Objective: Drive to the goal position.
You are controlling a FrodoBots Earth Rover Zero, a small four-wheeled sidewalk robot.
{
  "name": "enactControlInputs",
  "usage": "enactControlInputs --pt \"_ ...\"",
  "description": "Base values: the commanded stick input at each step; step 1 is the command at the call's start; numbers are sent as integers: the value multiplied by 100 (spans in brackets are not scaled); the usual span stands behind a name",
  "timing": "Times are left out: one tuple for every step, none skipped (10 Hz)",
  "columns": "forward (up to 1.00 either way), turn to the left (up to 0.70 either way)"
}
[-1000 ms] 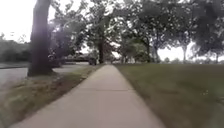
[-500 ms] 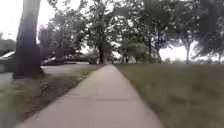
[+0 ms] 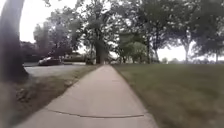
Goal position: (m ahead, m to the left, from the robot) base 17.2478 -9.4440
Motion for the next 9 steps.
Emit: enactControlInputs --pt "100 0" --pt "100 0" --pt "100 0" --pt "100 0" --pt "100 1" --pt "100 9" --pt "100 33" --pt "100 13" --pt "100 0"
